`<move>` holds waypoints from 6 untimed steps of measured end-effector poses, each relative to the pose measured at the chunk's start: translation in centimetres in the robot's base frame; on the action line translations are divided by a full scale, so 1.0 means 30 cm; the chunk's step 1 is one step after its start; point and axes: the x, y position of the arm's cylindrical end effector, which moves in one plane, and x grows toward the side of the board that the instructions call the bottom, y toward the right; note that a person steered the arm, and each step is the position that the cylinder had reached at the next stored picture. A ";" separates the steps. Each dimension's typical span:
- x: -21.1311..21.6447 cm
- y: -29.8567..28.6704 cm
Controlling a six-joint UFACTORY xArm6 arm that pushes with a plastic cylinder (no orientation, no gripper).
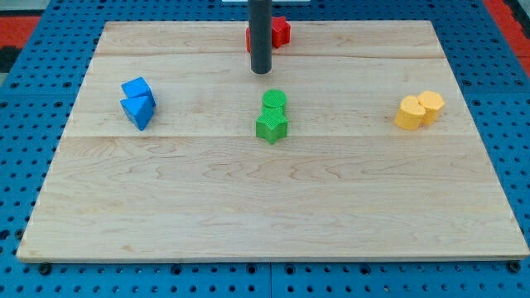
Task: Move your arm towards top right of the board
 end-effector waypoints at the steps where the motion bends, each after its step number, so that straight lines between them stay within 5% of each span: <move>1: -0.001 0.000; 5: 0.005 0.134; 6: -0.056 0.336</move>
